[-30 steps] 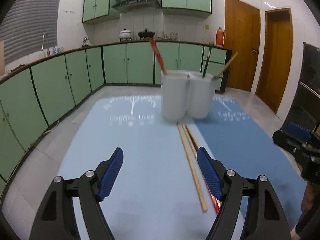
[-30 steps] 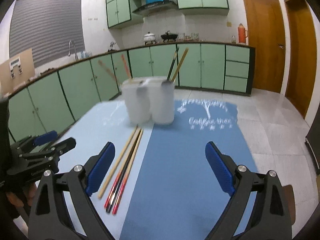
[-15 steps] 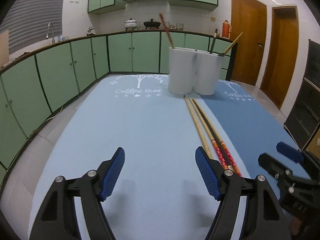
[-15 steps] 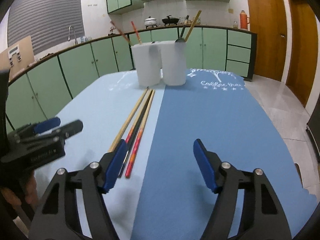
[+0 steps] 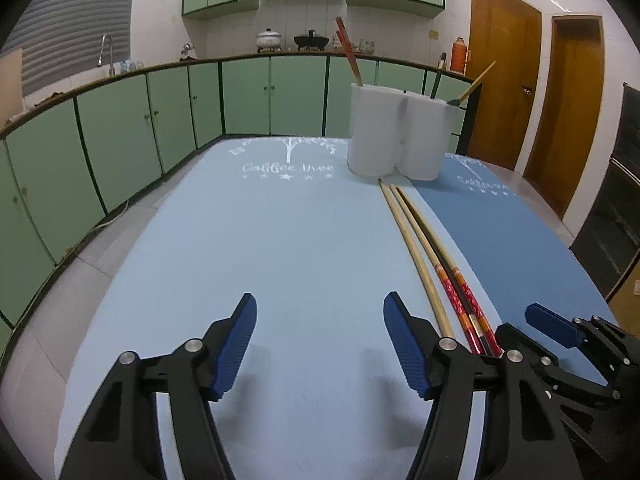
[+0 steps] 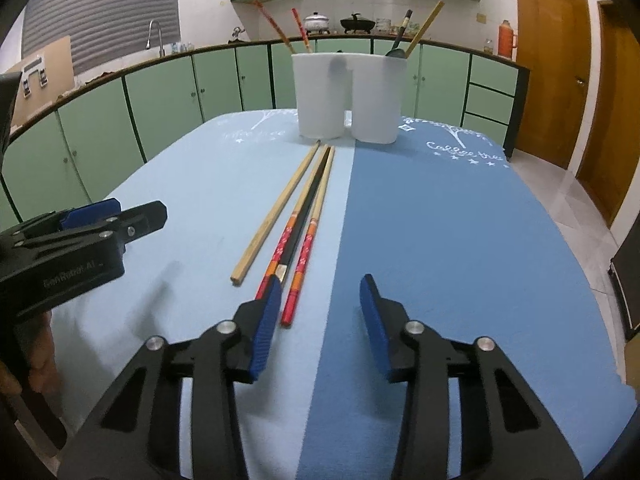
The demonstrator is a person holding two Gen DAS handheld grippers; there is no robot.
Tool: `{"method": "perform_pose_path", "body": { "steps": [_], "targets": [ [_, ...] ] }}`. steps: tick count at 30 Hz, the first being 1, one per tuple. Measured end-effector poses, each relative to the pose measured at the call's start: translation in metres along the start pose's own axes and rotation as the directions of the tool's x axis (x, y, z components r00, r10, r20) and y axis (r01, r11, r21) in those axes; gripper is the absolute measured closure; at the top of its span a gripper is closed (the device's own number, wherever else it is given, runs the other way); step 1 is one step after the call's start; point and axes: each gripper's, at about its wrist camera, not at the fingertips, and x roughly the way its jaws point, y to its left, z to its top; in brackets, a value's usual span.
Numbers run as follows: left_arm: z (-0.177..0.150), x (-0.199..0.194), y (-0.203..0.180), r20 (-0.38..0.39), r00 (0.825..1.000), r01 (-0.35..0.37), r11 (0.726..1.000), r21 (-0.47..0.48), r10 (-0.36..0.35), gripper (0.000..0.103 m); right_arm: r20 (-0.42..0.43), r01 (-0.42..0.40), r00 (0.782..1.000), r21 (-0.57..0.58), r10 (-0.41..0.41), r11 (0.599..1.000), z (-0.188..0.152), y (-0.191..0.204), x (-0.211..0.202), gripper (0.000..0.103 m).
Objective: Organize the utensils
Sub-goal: 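Grasp a red chopstick with the right tool while the left tool grasps a plain wooden chopstick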
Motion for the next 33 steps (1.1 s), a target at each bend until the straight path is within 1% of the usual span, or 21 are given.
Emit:
{"method": "perform_pose_path", "body": {
  "steps": [4,6,14,17,18,19,25,28,33],
  "targets": [
    [-0.007,0.003,0.001,-0.027,1.000,0.013,1.000,-0.012,-0.014,0.038,-0.028,-0.002,1.000,0.001,0.002,1.000,-0.001,0.001,0.004,0.073],
    [-0.009,0.004,0.000,-0.035,0.999,0.015,1.000,-0.014,-0.016,0.038,-0.036,-0.001,0.999,-0.001,0.001,1.000,-0.001,0.002,0.006,0.073],
    [-0.012,0.005,-0.001,-0.041,0.999,0.017,1.000,-0.024,-0.018,0.038,-0.059,0.005,0.998,-0.038,-0.007,0.999,0.000,0.008,0.011,0.082],
    [-0.012,0.005,-0.002,-0.043,0.999,0.016,1.000,-0.025,-0.017,0.038,-0.063,-0.006,0.998,-0.057,0.003,0.998,0.001,0.010,0.012,0.090],
    [-0.012,0.005,-0.002,-0.043,0.999,0.016,1.000,-0.025,-0.017,0.038,-0.064,-0.009,0.998,-0.056,0.006,0.998,0.001,0.010,0.012,0.096],
    [-0.012,0.006,-0.002,-0.044,0.999,0.016,1.000,-0.025,-0.017,0.038,-0.067,-0.013,0.998,-0.051,0.009,0.999,0.001,0.009,0.012,0.097],
    [-0.012,0.007,-0.010,-0.055,0.998,0.029,1.000,-0.009,-0.029,0.038,-0.070,-0.030,0.997,-0.009,0.029,1.000,0.003,-0.001,0.010,0.098],
    [-0.012,0.008,-0.018,-0.063,0.997,0.053,0.999,-0.002,-0.053,0.038,-0.064,0.007,0.998,0.019,-0.006,1.000,0.003,-0.012,0.007,0.098],
    [-0.012,0.013,-0.035,-0.080,0.993,0.090,0.996,0.026,-0.087,0.038,-0.058,0.075,0.996,0.104,-0.069,0.992,0.005,-0.043,0.005,0.098]
  ]
}}
